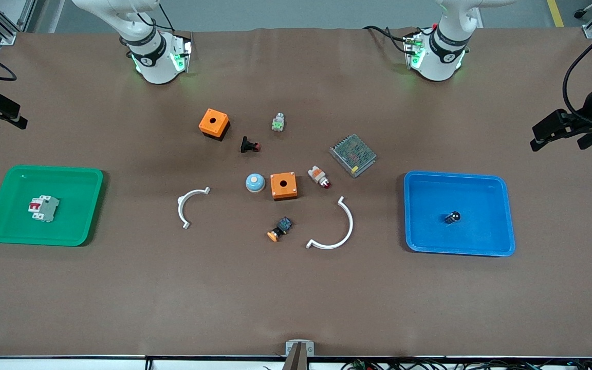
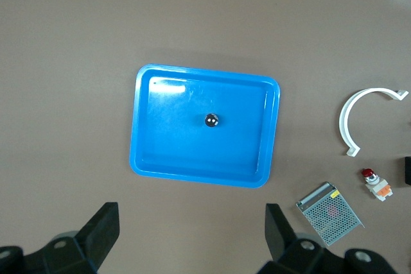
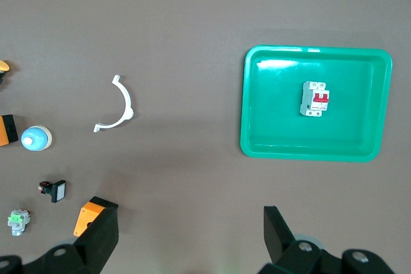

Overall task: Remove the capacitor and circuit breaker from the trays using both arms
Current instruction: 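Move the left gripper to the capacitor while the right gripper reaches the breaker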

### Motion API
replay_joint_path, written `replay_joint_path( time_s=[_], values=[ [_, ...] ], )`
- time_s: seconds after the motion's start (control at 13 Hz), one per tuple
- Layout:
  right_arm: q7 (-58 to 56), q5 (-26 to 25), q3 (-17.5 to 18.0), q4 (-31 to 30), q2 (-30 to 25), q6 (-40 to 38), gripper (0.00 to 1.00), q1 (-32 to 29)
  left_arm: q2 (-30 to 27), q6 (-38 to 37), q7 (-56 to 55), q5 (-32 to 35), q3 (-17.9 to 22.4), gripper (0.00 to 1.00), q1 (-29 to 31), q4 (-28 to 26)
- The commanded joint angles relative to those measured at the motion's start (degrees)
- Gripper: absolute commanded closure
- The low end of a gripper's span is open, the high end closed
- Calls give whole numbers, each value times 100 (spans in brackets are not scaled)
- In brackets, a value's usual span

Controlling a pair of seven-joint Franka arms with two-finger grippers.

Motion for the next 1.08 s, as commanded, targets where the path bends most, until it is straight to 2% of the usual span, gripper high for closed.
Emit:
replay_joint_path(
  time_s=[0.0, 0.46, 0.77, 1.0],
  values=[
    [6, -51, 11, -188, -180, 14, 0, -13, 42, -113, 70, -92, -19, 0, 38, 118],
    [15, 2, 11, -188, -180, -4, 0, 13, 183, -156, 71, -179, -10, 0, 169, 109],
    [15, 2, 11, -188, -180, 5, 0, 13, 858, -648, 88, -319, -19, 0, 275, 3],
    [15, 2, 11, -196, -180, -4, 0, 22, 1490, -272, 115, -355, -19, 0, 266, -6]
  ],
)
